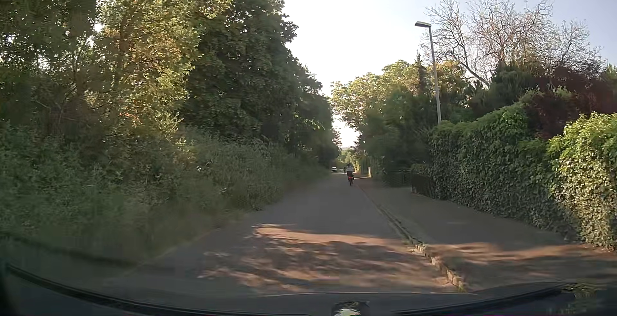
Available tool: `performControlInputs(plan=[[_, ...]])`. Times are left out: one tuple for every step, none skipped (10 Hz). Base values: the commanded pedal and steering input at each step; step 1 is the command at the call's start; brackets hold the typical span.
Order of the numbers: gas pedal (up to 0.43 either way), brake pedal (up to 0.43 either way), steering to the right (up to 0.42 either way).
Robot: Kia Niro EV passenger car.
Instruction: Follow the waypoints while adhering to traffic rules and regulations
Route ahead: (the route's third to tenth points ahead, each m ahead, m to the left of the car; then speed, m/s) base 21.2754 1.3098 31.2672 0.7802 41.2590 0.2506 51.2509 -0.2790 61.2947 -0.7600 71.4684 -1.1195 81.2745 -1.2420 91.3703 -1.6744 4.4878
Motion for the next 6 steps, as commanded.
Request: performControlInputs(plan=[[0.079, 0.000, 0.017], [0.079, 0.000, 0.028], [0.079, 0.000, 0.041], [0.079, 0.000, 0.050], [0.087, 0.000, 0.053], [0.098, 0.000, 0.047]])
